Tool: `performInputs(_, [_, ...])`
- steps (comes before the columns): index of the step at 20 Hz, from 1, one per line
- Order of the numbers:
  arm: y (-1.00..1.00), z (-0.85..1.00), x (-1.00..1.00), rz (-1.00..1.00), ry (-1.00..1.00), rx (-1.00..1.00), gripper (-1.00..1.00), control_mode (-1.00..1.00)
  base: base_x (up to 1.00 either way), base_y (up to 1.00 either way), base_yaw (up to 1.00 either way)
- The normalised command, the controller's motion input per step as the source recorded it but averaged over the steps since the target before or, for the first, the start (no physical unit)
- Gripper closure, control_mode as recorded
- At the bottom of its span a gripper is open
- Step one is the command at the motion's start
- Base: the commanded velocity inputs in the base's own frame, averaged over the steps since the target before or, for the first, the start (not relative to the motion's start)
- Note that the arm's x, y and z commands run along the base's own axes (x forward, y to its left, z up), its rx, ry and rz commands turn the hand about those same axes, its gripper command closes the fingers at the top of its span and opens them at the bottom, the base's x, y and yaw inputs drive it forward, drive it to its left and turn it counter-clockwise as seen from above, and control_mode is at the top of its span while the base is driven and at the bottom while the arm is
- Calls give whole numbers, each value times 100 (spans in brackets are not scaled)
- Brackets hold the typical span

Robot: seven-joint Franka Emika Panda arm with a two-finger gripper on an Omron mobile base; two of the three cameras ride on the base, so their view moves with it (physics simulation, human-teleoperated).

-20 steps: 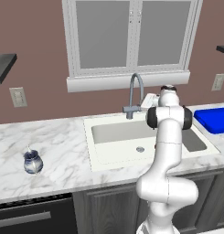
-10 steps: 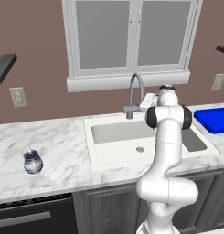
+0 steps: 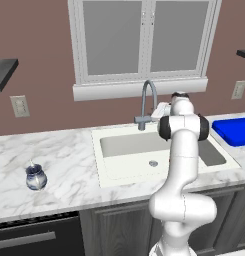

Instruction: Pick up all produce items and place them in the sink. Turn on the sink faucet to wash them. Then turn the sink off and put them in the tray.

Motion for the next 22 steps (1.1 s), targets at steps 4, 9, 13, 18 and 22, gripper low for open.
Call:
performInputs(4, [16, 0, 13, 0, 1, -1, 100, -100, 0, 0, 0])
performInputs(9, [-1, 0, 0, 0, 0, 0, 100, -100, 0, 0, 0])
performInputs(13, [-7, 0, 0, -1, 0, 0, 100, -100, 0, 0, 0])
performInputs(18, [-15, 0, 0, -7, 0, 6, 100, -100, 0, 0, 0])
performInputs(22, [-35, 0, 0, -14, 0, 9, 100, -100, 0, 0, 0])
